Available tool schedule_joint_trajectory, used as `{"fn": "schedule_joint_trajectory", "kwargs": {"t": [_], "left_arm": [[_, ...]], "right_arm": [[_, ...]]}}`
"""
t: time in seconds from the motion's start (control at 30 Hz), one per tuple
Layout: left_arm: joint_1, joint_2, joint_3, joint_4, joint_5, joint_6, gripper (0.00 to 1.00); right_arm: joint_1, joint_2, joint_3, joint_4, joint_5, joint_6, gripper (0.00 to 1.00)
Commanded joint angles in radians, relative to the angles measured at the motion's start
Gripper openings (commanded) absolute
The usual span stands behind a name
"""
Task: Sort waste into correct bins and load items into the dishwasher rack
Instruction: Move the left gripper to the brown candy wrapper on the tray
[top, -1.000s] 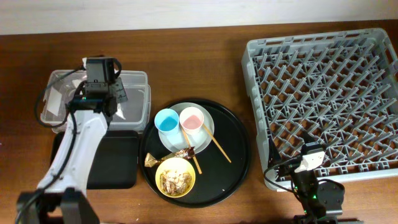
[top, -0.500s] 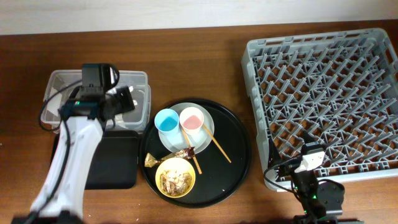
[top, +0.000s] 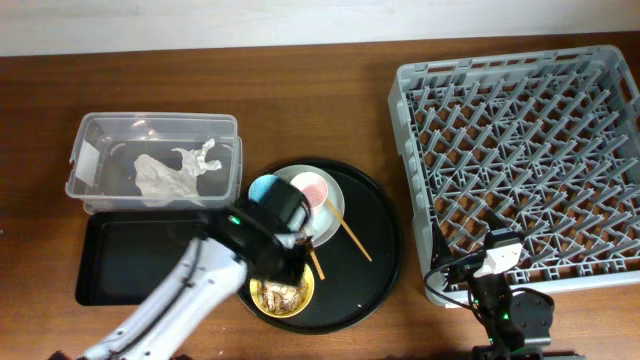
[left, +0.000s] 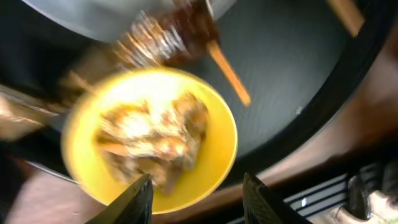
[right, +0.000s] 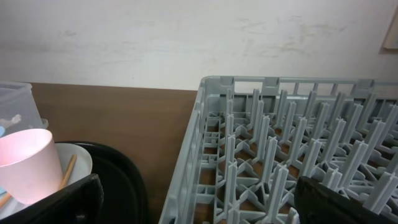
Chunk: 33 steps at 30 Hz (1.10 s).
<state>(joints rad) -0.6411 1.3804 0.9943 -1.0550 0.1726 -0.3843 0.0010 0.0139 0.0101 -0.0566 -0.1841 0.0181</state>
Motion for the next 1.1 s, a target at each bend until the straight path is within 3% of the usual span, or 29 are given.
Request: {"fn": "schedule_joint_trajectory", "kwargs": {"t": [0.0, 0.07, 0.17, 0.27, 0.37, 0.47, 1.07], "left_arm": [[-0.117, -0.003, -0.079, 0.042, -0.026, -0.149, 0.46], [-0.170, -0.003, -0.102, 0.071, -0.045, -0.196, 0.45], [-0.251, -0.002, -0.137, 0.176, -0.056, -0.208, 0.34], [-0.315, -0.002, -0.169, 0.216, -0.196, -0.301, 0.26], [-0.343, -0.002, -0.193, 0.222, -0.321, -0.357, 0.26], [-0.343, -0.002, -0.194, 0.238, -0.357, -0.360, 0.26], [-0.343, 0.064, -0.195, 0.330, -0.349, -0.352, 0.27]], "right_arm": [[0.005, -0.007, -0.005, -0.006, 0.005, -0.002, 0.99], [0.005, -0.007, -0.005, -0.006, 0.005, -0.002, 0.99], [0.005, -0.007, -0.005, -0.006, 0.005, -0.002, 0.99], [0.005, -0.007, -0.005, -0.006, 0.005, -0.002, 0.99], [0.005, -0.007, -0.005, -0.006, 0.005, -0.002, 0.99], [0.005, -0.007, -0.005, -0.006, 0.005, -0.002, 0.99], [0.005, -0.006, -0.005, -0.006, 0.005, -0.002, 0.99]]}}
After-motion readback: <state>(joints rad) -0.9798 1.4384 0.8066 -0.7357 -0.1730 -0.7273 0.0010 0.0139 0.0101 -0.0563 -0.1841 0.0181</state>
